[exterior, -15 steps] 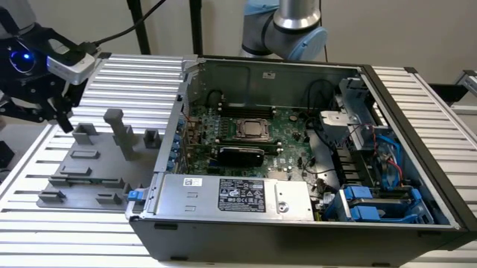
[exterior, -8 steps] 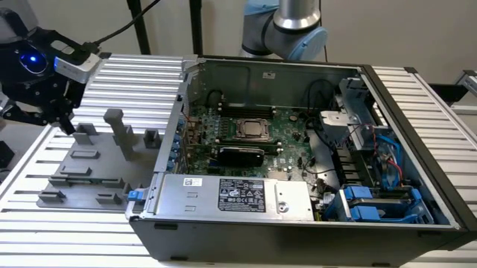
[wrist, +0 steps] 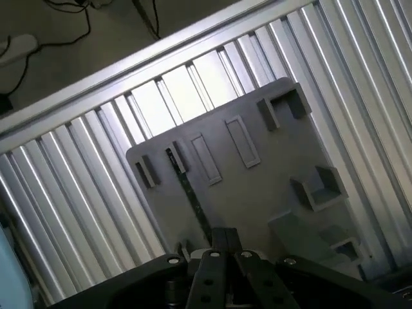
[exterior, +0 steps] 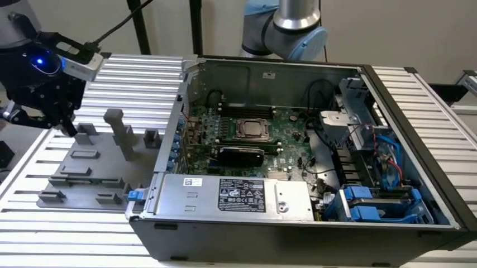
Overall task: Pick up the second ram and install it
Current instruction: 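Pick up the second ram and move it above second insertion slot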
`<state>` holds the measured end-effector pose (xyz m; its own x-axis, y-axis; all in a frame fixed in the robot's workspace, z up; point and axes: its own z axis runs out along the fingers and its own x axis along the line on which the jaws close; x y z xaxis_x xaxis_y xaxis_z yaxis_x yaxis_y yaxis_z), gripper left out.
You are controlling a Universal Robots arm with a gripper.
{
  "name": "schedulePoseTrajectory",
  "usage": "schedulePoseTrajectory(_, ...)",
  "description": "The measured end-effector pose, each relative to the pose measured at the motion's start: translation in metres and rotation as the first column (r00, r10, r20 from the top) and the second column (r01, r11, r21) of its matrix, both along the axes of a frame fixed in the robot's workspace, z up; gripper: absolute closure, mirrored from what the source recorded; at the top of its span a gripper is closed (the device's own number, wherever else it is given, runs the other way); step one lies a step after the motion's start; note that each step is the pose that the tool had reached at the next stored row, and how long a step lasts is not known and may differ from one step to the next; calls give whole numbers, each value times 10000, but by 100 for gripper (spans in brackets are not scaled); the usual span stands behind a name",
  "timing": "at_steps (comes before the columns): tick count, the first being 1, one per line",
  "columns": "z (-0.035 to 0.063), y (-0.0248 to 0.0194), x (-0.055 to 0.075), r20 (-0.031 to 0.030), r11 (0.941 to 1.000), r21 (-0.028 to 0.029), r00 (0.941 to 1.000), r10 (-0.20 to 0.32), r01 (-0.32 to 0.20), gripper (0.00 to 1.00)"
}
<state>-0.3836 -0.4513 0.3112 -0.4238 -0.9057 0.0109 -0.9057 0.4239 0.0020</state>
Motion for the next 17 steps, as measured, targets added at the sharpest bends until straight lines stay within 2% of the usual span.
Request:
schedulePoseTrajectory(4, -29, 0, 0, 0, 9974, 0, 9974, 718, -718, 100)
schedulePoseTrajectory(9, -70, 0, 0, 1, 9867, 0, 9867, 1628, -1628, 100)
schedulePoseTrajectory(12, -93, 0, 0, 0, 9765, 0, 9765, 2157, -2157, 100)
schedulePoseTrajectory(17, -132, 0, 0, 0, 9526, 0, 9526, 3041, -3041, 100)
